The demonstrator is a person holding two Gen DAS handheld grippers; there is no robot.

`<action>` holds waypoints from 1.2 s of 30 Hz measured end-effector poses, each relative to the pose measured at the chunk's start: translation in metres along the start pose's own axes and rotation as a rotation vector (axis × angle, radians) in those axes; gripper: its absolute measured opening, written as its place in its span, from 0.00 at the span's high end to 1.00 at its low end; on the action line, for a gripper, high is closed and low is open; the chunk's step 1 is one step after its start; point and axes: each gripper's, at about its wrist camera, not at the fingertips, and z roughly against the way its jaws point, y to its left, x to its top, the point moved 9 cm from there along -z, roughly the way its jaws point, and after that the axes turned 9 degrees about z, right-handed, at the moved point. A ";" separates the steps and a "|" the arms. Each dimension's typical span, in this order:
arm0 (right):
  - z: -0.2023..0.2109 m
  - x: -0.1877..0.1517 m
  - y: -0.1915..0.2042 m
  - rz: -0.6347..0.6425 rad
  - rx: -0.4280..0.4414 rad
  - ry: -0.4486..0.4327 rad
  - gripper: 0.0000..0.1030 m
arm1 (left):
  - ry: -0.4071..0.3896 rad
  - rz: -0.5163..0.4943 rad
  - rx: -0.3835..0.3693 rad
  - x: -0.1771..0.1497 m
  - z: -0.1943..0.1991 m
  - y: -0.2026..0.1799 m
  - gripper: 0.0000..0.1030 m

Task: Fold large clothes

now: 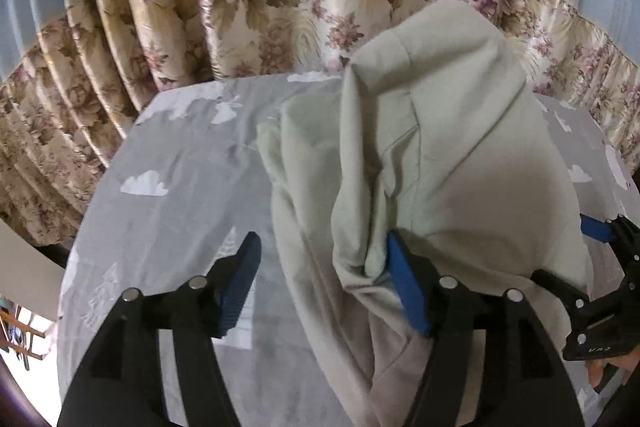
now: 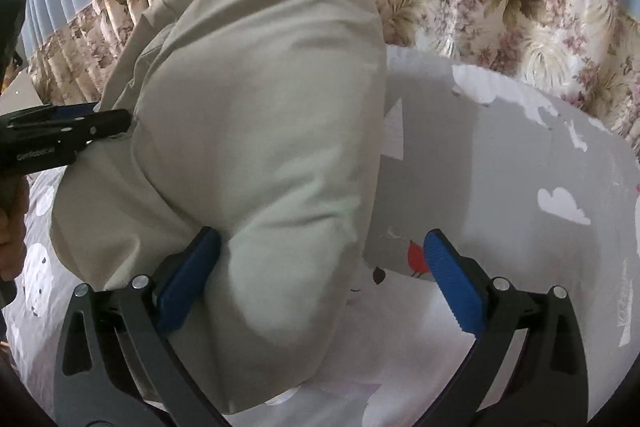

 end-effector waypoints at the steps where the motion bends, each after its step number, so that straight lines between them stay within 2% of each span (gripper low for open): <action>1: 0.006 0.002 0.001 0.007 -0.001 -0.005 0.03 | -0.014 0.006 0.006 0.005 0.008 -0.001 0.37; 5: 0.038 0.028 -0.006 -0.034 0.051 -0.091 0.03 | -0.122 -0.016 -0.004 0.040 0.048 -0.015 0.35; 7: 0.061 0.050 -0.023 -0.062 0.028 -0.175 0.03 | -0.151 -0.023 -0.024 0.058 0.061 -0.028 0.32; 9: 0.075 0.068 -0.050 -0.086 -0.053 -0.237 0.03 | -0.166 -0.018 -0.039 0.073 0.066 -0.042 0.31; 11: 0.069 0.077 -0.073 -0.104 -0.101 -0.227 0.03 | -0.165 -0.037 -0.046 0.084 0.062 -0.059 0.31; 13: 0.046 0.082 -0.101 -0.156 -0.117 -0.190 0.03 | -0.139 -0.050 -0.078 0.090 0.051 -0.078 0.31; 15: 0.023 0.084 -0.120 -0.220 -0.107 -0.158 0.03 | -0.112 -0.076 -0.088 0.094 0.033 -0.098 0.31; 18: -0.003 0.089 -0.125 -0.242 -0.079 -0.139 0.03 | -0.071 -0.087 -0.064 0.095 0.001 -0.109 0.31; 20: -0.019 0.094 -0.120 -0.216 -0.069 -0.134 0.03 | -0.055 -0.079 -0.030 0.096 -0.023 -0.101 0.30; 24: -0.046 0.102 -0.109 -0.175 -0.082 -0.093 0.03 | 0.001 0.024 0.057 0.086 -0.073 -0.052 0.25; 27: -0.071 0.099 -0.100 -0.147 -0.071 -0.022 0.03 | 0.035 0.053 0.069 0.071 -0.096 -0.029 0.22; 29: -0.085 0.097 -0.093 -0.121 -0.085 0.016 0.03 | 0.027 0.059 0.082 0.064 -0.104 -0.020 0.21; 33: -0.094 0.098 -0.081 -0.051 -0.145 0.021 0.03 | 0.024 0.125 0.060 0.054 -0.116 -0.006 0.15; 36: -0.095 0.095 -0.080 -0.030 -0.162 0.020 0.03 | 0.008 0.127 0.051 0.051 -0.116 -0.008 0.14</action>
